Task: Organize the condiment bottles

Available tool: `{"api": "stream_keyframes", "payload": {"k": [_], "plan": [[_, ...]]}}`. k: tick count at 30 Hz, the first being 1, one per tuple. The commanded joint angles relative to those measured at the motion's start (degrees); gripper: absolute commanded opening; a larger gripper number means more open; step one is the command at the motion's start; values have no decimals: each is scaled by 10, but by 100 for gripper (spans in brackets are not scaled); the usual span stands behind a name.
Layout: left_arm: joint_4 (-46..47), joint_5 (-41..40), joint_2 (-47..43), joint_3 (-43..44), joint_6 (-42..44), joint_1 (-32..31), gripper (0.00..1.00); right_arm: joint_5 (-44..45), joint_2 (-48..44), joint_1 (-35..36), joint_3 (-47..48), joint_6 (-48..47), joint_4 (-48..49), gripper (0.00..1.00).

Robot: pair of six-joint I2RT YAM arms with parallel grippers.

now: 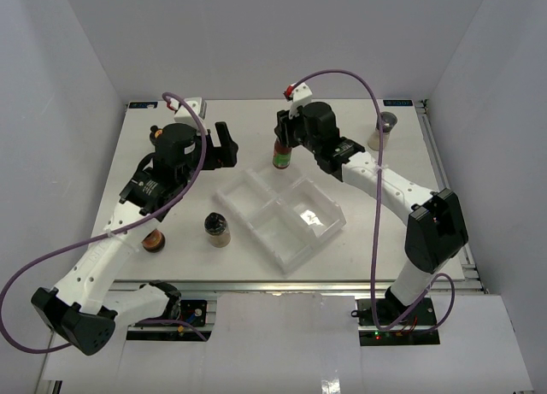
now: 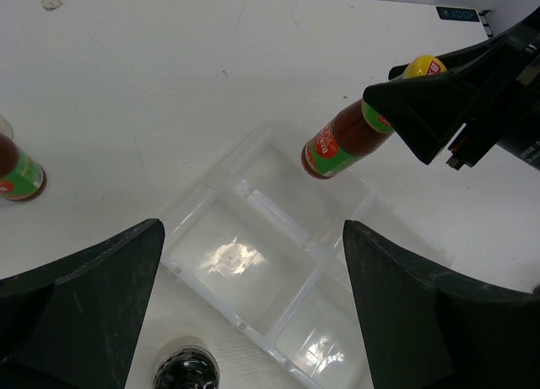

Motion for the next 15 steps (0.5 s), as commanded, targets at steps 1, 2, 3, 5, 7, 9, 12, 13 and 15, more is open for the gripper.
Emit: {"api": "stream_keyframes", "payload": {"k": [1, 2, 3, 5, 7, 9, 12, 13, 15], "plan": [[-4, -16, -24, 18, 4, 6, 98, -11, -27, 18, -7, -3, 131, 8], [-5, -16, -25, 17, 4, 6, 98, -11, -29, 20, -17, -3, 137, 8], [-5, -15, -24, 16, 3, 7, 98, -9, -29, 22, -22, -3, 146, 8], [-5, -15, -24, 14, 2, 7, 98, -6, -26, 23, -26, -7, 154, 8], [-4, -14, -25, 14, 1, 7, 98, -10, -21, 25, -27, -12, 170, 8], [-4, -13, -26, 14, 0, 7, 98, -15, -13, 26, -28, -16, 181, 8], [-5, -15, -26, 15, -1, 8, 98, -19, 6, 27, -22, -18, 191, 8], [-5, -16, -26, 15, -1, 8, 98, -19, 10, 27, -21, -18, 193, 8], [-3, -17, -27, 13, -2, 9, 98, -19, 20, 28, -21, -18, 198, 8]]}}
